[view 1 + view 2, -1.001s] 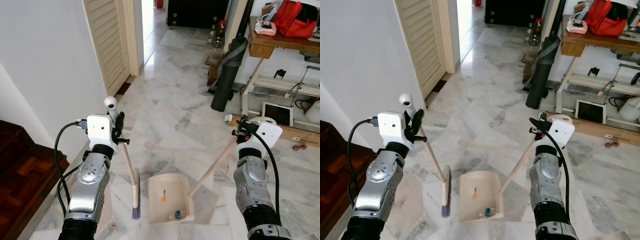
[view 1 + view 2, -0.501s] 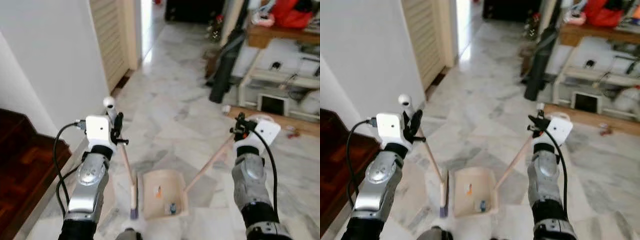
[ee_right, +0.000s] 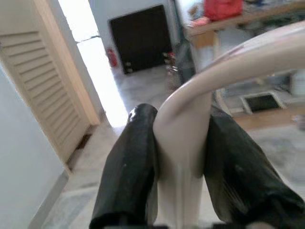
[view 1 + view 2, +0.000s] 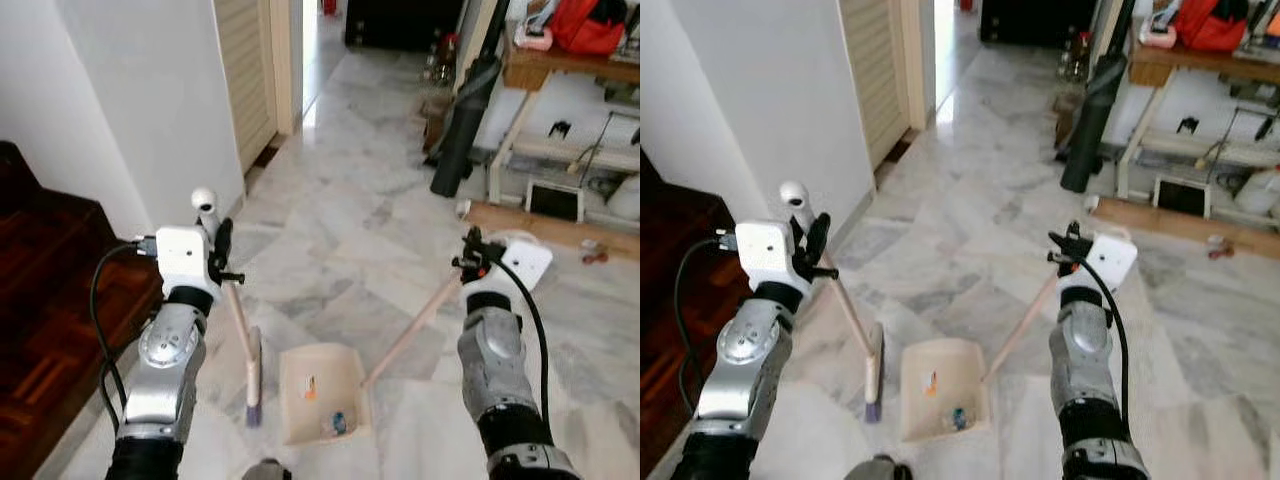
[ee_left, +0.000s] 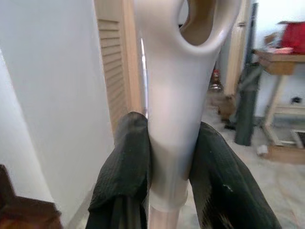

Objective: Sweep floor

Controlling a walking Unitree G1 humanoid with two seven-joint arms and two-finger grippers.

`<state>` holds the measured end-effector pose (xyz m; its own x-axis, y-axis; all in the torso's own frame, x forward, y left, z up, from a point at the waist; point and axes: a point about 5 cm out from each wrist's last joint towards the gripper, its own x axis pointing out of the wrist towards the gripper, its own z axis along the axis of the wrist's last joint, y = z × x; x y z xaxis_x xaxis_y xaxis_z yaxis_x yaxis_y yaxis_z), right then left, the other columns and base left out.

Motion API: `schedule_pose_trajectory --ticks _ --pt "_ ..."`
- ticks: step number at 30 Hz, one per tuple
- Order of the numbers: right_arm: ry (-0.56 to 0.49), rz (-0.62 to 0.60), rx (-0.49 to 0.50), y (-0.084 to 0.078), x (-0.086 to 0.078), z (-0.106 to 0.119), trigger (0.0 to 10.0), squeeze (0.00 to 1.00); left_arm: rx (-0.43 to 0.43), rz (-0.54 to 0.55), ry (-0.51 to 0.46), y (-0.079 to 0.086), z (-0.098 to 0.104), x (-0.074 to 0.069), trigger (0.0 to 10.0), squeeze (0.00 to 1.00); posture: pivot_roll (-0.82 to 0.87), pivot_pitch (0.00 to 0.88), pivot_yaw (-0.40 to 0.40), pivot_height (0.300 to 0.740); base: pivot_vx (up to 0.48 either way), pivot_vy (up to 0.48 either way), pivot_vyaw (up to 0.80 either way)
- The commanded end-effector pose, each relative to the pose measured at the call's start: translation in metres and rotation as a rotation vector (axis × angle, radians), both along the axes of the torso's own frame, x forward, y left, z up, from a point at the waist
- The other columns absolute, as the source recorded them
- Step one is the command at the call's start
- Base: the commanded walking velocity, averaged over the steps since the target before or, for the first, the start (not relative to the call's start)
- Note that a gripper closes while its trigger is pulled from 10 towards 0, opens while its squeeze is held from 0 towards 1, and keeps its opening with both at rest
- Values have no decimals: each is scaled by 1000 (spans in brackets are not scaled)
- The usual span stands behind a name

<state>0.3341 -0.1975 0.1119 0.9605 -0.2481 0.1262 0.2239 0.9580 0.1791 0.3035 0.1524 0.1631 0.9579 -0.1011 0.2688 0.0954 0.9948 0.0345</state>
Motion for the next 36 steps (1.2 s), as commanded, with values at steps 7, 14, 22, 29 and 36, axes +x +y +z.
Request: schedule_pose_trajectory --ticks 7,14,22,29,36 --pt "-64 -13 -10 -5 3 15 10000 0 1 -15 -57 -2 12 1 10000 0 77 0 -36 740 -335 0 0" --pt "-63 -12 -13 -6 3 15 10000 0 0 -16 -55 -3 12 0 10000 0 75 0 -39 740 -337 0 0" --pt "-62 -11 -15 -5 2 15 10000 0 -1 -15 -54 -3 12 0 10000 0 76 0 -41 740 -335 0 0" --pt "-60 -9 -14 -4 2 14 10000 0 2 -15 -53 -3 12 0 10000 0 75 0 -39 740 -337 0 0" --pt "-59 -11 -12 -4 1 13 10000 0 9 -16 -52 -1 12 1 10000 0 75 0 -32 740 -335 0 0"
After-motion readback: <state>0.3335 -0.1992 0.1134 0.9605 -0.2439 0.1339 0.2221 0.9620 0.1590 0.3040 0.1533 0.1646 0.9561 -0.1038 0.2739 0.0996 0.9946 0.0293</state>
